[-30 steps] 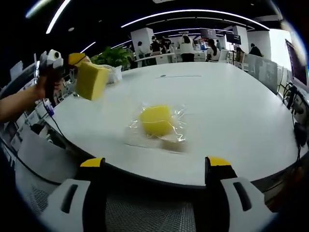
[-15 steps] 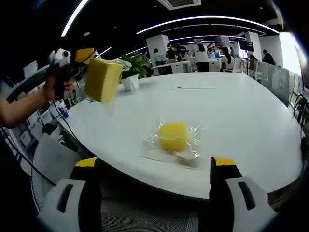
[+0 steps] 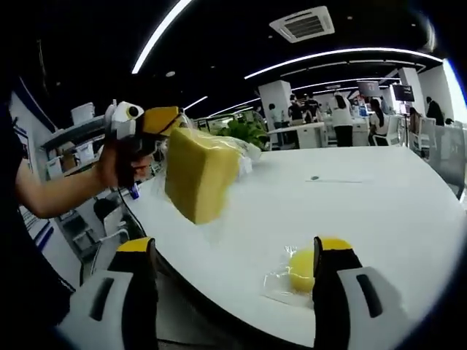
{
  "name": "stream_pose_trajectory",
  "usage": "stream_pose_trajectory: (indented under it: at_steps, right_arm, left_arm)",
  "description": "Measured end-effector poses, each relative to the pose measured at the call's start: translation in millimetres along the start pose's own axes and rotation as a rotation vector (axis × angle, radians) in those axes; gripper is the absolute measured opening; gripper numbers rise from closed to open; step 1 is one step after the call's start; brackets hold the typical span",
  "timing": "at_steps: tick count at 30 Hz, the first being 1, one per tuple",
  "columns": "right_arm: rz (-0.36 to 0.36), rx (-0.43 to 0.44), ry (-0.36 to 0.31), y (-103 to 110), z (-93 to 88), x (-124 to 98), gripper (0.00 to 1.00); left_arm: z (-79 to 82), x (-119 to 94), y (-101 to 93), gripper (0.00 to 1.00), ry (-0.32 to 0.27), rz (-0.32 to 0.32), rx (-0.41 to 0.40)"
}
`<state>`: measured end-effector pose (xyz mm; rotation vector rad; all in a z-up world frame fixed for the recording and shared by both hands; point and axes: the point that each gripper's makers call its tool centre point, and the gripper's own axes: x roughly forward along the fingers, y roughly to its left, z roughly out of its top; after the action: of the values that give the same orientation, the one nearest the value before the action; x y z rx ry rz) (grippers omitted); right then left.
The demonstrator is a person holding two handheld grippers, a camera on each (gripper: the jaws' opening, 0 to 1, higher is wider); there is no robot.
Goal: Compare the silicone blocks by pressing each to a similar depth, holding the contact briefly, and releasing to observe deformation and rebound differences across the visible hardness samples.
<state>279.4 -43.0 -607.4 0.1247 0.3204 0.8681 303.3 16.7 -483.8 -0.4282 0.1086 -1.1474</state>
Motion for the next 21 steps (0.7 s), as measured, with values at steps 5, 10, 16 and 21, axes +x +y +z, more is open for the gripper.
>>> stream_pose_trajectory:
  at_steps: [5,10,16,21]
  right_arm:
    - [0.048,0.005,-0.037,11.0,16.4,6.5,0.83]
    - [0.082,-0.021,-0.055,16.7,29.1,14.5,0.78]
    - [0.140,-0.036,-0.071,27.6,45.7,27.1,0.77]
    - [0.168,-0.031,-0.094,32.4,53.3,32.6,0.76]
  left_arm:
    - [10.5,-3.7,-4.6,0.00,-0.057,-0.028,-0.040]
    - [14.0,-4.1,-11.5,0.00,-0.064,-0.055,-0.040]
    - [16.5,-0.8,-25.6,0.00,-0.046,-0.118,-0.035]
    - [11.6,-1.2,-30.4,0.00,-0.027,-0.162,-0.043]
